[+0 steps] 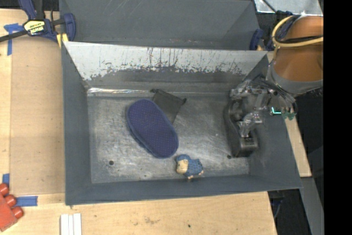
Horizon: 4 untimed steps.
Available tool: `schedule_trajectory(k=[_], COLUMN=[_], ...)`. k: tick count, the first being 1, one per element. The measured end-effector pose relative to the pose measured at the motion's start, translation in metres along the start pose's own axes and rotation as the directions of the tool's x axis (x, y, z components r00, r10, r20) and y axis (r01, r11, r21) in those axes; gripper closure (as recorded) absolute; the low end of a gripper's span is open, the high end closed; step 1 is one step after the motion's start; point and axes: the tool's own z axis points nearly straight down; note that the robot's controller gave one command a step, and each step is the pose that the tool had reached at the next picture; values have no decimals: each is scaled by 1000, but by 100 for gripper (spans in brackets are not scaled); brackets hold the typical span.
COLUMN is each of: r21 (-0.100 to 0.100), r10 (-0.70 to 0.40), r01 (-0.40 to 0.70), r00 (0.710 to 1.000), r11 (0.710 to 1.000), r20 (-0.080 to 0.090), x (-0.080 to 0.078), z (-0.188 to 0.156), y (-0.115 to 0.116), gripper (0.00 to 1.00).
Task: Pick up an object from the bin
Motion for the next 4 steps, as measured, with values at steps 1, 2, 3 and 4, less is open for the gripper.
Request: schedule_trajectory(k=[1, 2, 3, 4], r21=[0, -5, -3, -4], r10=[-151, -575, -899, -1000], r01=[151, 575, 899, 1000], r00=[988, 818, 437, 23], r11=[988, 818, 437, 23], r20=[0, -12, 0, 7], x=[-4, -15, -8, -19], z=[4, 7, 8, 53], y=[6, 35, 0, 12], gripper=[0, 0, 0, 0])
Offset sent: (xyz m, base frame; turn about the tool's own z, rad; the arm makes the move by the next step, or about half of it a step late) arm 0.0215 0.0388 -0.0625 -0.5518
